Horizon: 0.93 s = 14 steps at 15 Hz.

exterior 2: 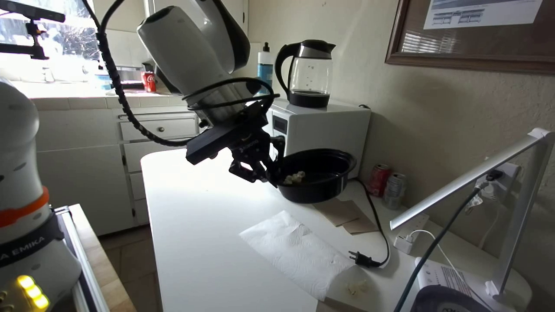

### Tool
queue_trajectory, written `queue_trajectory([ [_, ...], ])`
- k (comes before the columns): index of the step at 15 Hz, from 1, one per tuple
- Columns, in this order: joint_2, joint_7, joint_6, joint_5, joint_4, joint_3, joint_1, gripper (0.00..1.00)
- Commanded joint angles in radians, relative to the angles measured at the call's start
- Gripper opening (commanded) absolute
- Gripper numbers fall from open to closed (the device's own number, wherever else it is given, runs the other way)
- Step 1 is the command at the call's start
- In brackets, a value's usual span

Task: Pick up the black bowl and put it on the microwave

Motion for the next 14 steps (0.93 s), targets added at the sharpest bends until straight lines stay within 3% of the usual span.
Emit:
queue_trajectory([
  [1,-0.031,-0.064,-0.100,0.083,0.000,0.029,0.089,0.01],
  [9,-0.009,-0.068,-0.360,0.175,0.000,0.034,0.341,0.01],
  [10,-0.005,0.001,-0.315,0.120,0.000,0.051,0.288,0.06],
  [14,-0.004,0.001,-0.334,0.135,0.000,0.050,0.341,0.06],
])
